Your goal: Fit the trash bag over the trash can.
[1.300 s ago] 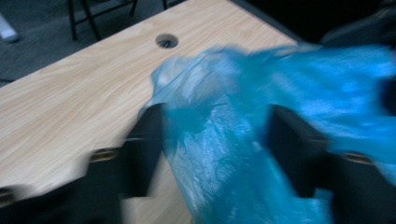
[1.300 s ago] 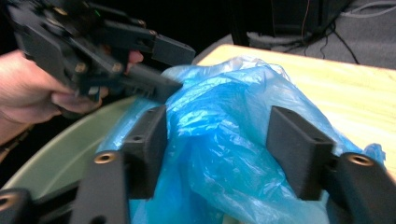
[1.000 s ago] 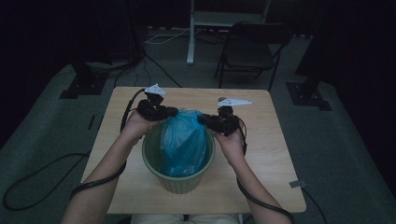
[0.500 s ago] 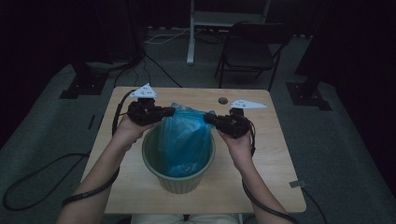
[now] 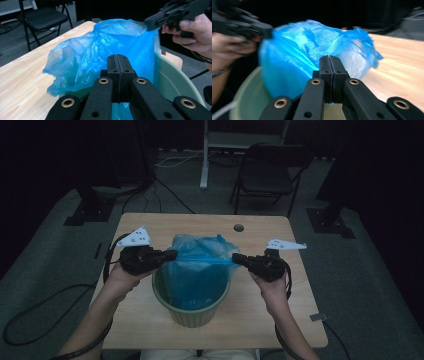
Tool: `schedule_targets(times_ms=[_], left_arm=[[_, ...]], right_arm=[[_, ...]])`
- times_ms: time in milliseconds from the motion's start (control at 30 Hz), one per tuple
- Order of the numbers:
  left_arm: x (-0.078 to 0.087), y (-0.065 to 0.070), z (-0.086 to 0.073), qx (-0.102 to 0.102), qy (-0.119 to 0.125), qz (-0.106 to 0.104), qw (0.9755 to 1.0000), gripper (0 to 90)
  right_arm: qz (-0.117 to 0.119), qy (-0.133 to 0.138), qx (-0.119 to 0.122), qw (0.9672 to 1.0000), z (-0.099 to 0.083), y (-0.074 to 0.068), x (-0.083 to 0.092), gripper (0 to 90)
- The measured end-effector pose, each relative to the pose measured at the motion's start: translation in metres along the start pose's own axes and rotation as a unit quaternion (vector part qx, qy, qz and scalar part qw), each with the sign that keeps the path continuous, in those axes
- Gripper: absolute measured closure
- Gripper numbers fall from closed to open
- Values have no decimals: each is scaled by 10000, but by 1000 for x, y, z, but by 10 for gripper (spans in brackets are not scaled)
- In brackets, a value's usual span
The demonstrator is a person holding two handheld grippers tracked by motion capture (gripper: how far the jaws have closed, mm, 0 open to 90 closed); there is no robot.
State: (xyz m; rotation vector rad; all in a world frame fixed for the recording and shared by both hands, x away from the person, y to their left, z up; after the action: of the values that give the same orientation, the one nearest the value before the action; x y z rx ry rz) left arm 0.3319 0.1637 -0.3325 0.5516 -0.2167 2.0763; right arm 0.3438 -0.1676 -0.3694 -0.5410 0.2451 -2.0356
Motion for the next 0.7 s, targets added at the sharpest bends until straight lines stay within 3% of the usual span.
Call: schedule_targets(times_ms=[100, 167, 267, 333, 367, 400, 433, 500, 533, 567, 600, 633, 667, 700], left_arm=[[5, 7, -4, -81, 12, 15, 10000, 900], [9, 9, -9, -233, -95, 225, 9994, 900], [12, 3, -14, -123, -140, 288, 9994, 900], [13, 1, -20, 59, -169, -20, 9998, 900], [13, 1, -20, 59, -169, -20, 9998, 900], [11, 3, -22, -101, -290, 80, 9995, 900], [10, 6, -23, -110, -292, -34, 9995, 900], [10, 6, -23, -110, -292, -34, 9995, 900], [11, 4, -27, -101, -301, -72, 9995, 900], [10, 2, -29, -73, -336, 49, 9994, 900], [10, 1, -30, -32, -306, -24, 9995, 900], [11, -1, -31, 22, -293, -32, 9996, 900], [12, -3, -32, 36, -324, 109, 9994, 900], [15, -5, -32, 63, -278, 54, 9996, 900]], right_arm=[[158, -3, -31, 9999, -4, -5, 5, 897], [320, -60, 43, 9995, -13, -17, 11, 897], [135, -147, 203, 9996, -21, -22, 17, 897], [258, -115, -53, 9996, -30, -17, 22, 897], [258, -115, -53, 9996, -30, -17, 22, 897], [197, -262, -121, 9994, -38, -13, 17, 897], [158, -328, -155, 9992, -41, -12, 15, 897], [73, -363, -149, 9992, -44, -9, 14, 897], [183, -321, -373, 9986, -49, -3, 15, 892], [192, -326, -389, 9985, -51, -1, 15, 887], [182, -329, -396, 9985, -52, 0, 15, 882], [112, -320, -403, 9986, -52, 2, 17, 878], [20, -338, -403, 9986, -51, 4, 19, 874], [-88, -314, -419, 9986, -51, 7, 22, 892]])
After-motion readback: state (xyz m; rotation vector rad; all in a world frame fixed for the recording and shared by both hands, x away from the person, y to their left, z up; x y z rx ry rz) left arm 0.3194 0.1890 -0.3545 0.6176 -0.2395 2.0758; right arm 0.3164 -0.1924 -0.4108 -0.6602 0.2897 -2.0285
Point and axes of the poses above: each handheld gripper's, and its own axes: x roughly backward along the jaws, z roughly out of its top, y roughly to its right, the point moved 3 cm from there along -x, roughly forward along the jaws, and after that the axes turned 2 degrees about z, right-handed, at the moved point
